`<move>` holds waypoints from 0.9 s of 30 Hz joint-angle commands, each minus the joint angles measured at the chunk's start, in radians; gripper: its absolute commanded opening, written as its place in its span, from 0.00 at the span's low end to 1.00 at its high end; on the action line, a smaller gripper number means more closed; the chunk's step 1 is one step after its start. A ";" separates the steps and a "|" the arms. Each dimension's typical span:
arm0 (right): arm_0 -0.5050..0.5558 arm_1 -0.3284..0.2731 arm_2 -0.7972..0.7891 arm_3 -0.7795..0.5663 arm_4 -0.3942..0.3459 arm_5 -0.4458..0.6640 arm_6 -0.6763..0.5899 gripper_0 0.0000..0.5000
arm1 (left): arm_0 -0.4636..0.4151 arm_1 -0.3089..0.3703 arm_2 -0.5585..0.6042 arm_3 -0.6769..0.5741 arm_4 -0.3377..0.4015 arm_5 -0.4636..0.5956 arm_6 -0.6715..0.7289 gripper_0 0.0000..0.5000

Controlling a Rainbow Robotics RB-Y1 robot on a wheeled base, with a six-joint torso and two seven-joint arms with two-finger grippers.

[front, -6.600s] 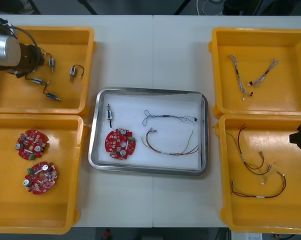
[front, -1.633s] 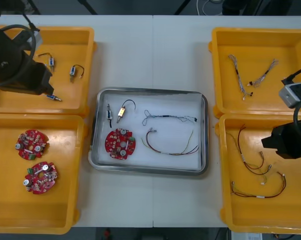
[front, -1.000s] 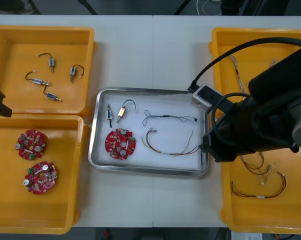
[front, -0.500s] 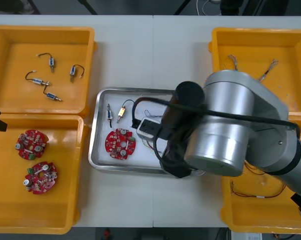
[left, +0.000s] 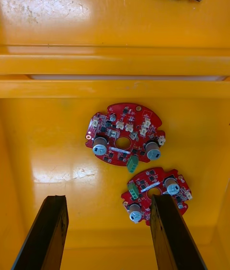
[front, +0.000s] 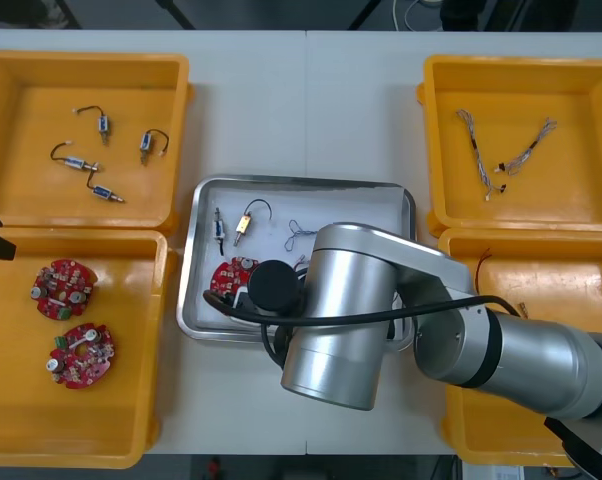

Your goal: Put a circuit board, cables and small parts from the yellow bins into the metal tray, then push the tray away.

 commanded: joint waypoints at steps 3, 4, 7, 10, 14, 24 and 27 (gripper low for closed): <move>-0.030 0.042 0.095 0.053 0.066 -0.091 0.037 1.00 | 0.032 0.046 0.038 -0.029 -0.007 -0.015 -0.046 1.00; -0.030 0.042 0.104 0.063 0.066 -0.101 0.037 1.00 | 0.032 0.046 0.038 -0.029 -0.006 -0.017 -0.046 1.00; -0.030 0.042 0.118 0.075 0.068 -0.118 0.037 1.00 | 0.034 0.046 0.038 -0.027 -0.007 -0.012 -0.046 1.00; -0.030 0.042 0.128 0.081 0.068 -0.129 0.041 1.00 | 0.034 0.046 0.038 -0.027 -0.007 -0.012 -0.046 1.00; -0.031 0.042 0.153 0.109 0.079 -0.166 0.050 1.00 | 0.034 0.046 0.038 -0.027 -0.007 -0.012 -0.046 1.00; -0.039 0.057 0.157 0.156 0.094 -0.198 0.069 1.00 | 0.034 0.046 0.038 -0.027 -0.007 -0.012 -0.046 1.00; -0.041 0.059 0.157 0.155 0.094 -0.190 0.069 0.25 | 0.034 0.046 0.038 -0.027 -0.007 -0.012 -0.046 1.00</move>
